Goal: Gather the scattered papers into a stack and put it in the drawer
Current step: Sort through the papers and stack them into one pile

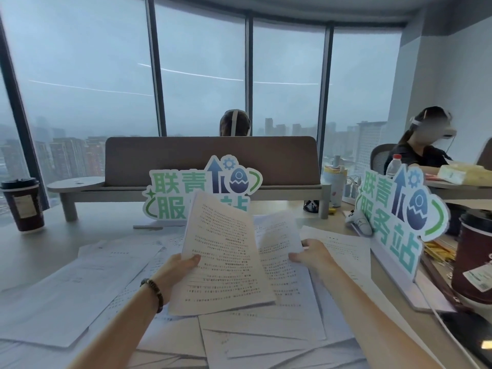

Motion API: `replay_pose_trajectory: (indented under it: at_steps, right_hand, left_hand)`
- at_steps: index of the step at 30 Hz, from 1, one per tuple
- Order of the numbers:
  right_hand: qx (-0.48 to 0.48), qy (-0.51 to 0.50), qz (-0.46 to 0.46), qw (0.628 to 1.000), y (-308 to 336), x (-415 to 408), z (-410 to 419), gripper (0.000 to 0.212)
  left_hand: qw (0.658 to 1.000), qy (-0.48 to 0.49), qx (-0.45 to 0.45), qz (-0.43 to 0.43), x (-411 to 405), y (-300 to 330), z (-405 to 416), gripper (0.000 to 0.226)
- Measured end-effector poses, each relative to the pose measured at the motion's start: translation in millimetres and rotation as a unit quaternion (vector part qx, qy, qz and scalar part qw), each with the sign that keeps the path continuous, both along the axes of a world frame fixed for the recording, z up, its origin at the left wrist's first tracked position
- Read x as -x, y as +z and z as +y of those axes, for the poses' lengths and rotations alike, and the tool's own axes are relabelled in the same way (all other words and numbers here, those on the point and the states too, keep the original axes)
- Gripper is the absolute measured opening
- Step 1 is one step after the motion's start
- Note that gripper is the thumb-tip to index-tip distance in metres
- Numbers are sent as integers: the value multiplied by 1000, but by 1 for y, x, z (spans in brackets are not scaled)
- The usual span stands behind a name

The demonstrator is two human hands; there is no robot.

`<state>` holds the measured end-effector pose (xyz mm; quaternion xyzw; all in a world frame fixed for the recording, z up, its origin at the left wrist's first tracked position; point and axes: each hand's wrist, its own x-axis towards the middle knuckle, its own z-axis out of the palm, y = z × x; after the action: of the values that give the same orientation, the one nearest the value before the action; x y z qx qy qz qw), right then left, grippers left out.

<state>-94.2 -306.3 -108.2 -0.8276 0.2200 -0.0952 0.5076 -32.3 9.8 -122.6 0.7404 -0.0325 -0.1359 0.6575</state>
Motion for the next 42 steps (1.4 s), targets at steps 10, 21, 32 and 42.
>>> replay_pose_trajectory:
  at_steps: [10, 21, 32, 42]
  right_hand:
    - [35, 75, -10, 997, 14, 1, 0, 29]
    - [50, 52, -11, 997, 3, -5, -9, 33]
    - [15, 79, 7, 997, 7, -7, -8, 32]
    - [-17, 116, -100, 988, 96, 2, 24, 32]
  left_hand:
    - [998, -7, -55, -22, 1, 3, -2, 25]
    - [993, 23, -110, -38, 2, 8, -1, 27]
    - [991, 35, -127, -36, 4, 17, 7, 27]
    - [984, 27, -165, -61, 15, 22, 3, 25]
